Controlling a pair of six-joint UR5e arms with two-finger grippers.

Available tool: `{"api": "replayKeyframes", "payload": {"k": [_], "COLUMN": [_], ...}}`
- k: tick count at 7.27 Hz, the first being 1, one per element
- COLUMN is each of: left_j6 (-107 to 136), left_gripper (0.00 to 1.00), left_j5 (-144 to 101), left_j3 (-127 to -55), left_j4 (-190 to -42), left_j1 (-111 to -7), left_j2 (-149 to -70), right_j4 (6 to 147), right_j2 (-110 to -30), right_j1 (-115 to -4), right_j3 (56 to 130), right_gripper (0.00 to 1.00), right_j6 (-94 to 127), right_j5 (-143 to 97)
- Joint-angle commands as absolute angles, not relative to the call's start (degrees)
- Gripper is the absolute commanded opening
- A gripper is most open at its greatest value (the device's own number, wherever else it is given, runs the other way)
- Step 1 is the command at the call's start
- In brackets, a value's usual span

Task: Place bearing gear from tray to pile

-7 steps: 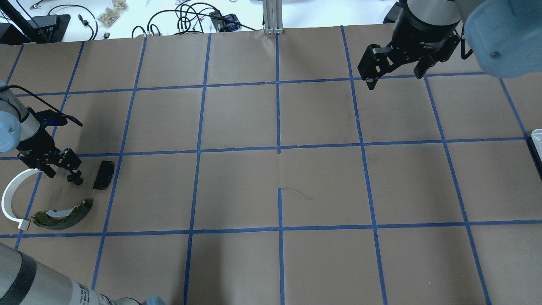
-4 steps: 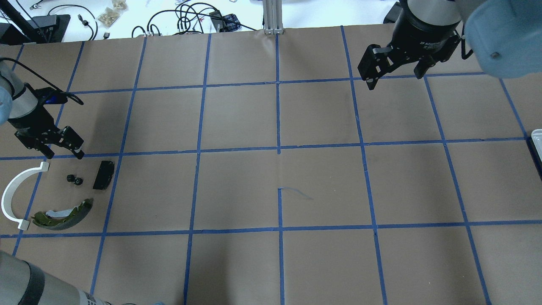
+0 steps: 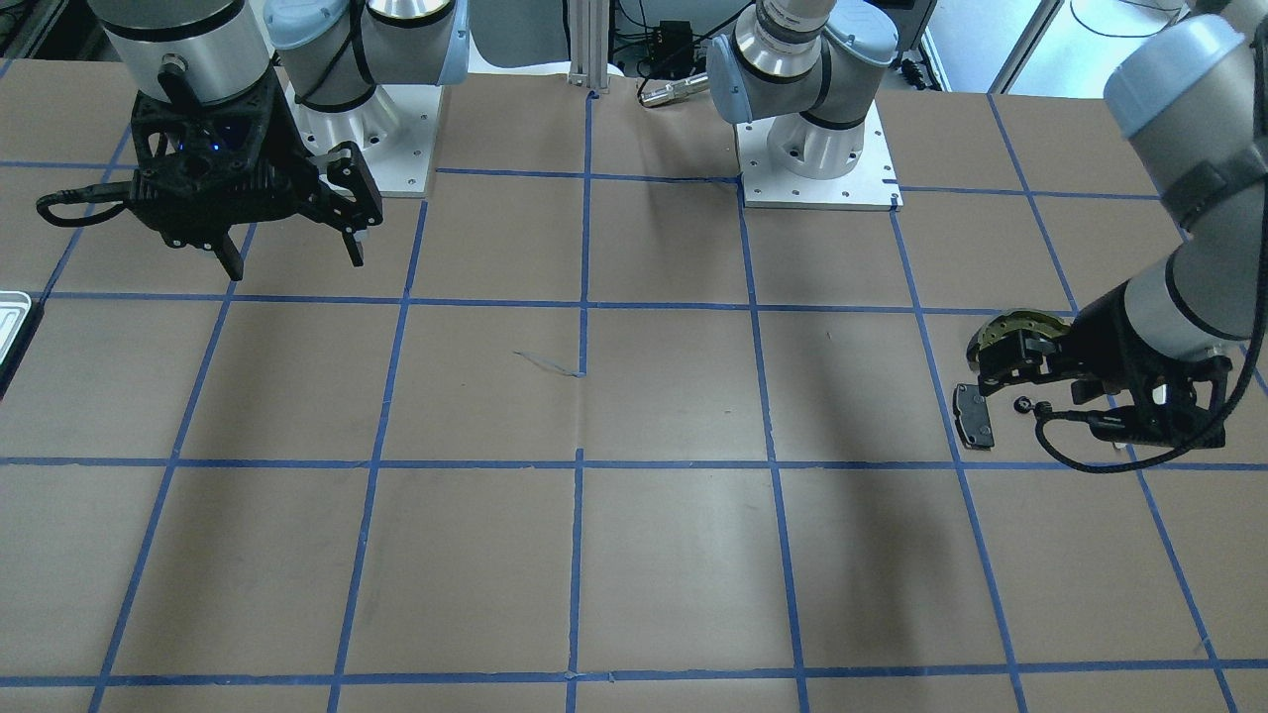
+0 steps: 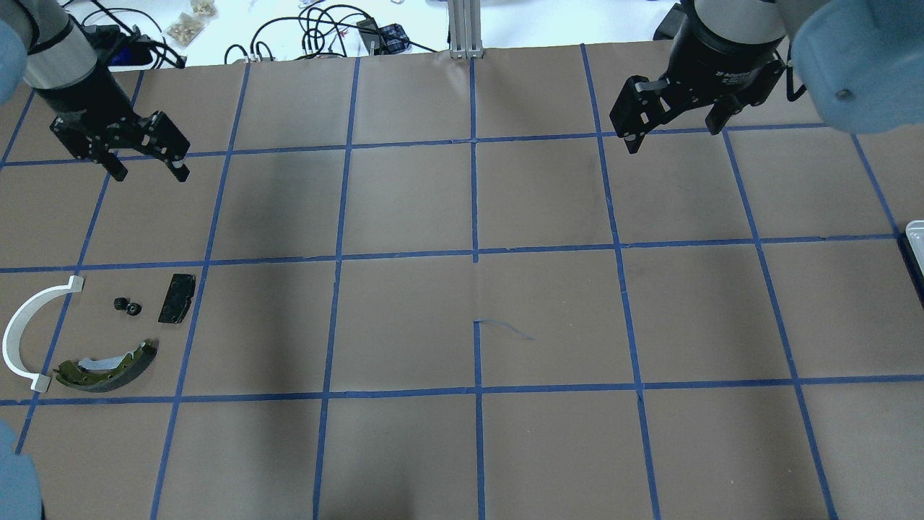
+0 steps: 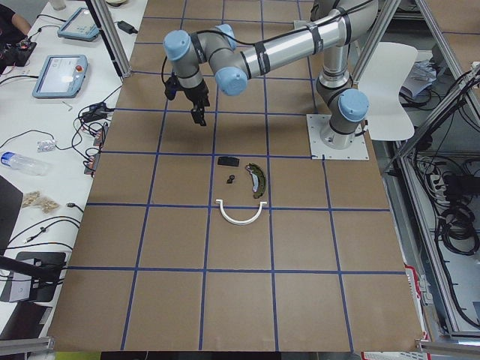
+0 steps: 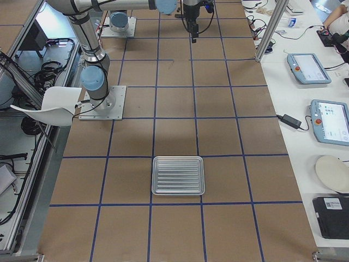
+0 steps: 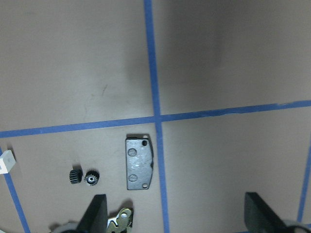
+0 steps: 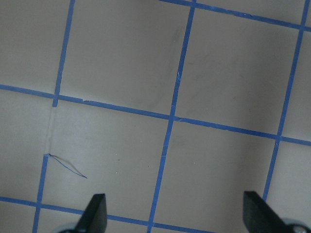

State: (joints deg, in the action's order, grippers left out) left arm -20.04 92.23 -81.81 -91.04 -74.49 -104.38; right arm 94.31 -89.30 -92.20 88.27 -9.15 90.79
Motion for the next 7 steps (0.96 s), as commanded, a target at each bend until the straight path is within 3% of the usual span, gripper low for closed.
{"api": "replayKeyframes", "payload": {"k": [1, 7], "left_j6": [-16.4, -10.5], "left_gripper": [1.00, 1.00], "left_j5": [92.0, 90.5], "left_j3": [-79.0, -83.4], "left_j4": [-94.2, -94.9], "left_j1": [-80.9, -90.3], "left_j2": [-99.1, -95.0], "right_j4": [94.4, 94.4], "right_j2": [-89.3, -89.3], "right_j1": [-92.2, -92.2], "right_j3": [88.3, 88.3], "right_gripper": [1.00, 1.00], "right_j6": [-9.1, -9.1], "right_j5": [90.8, 90.7]}}
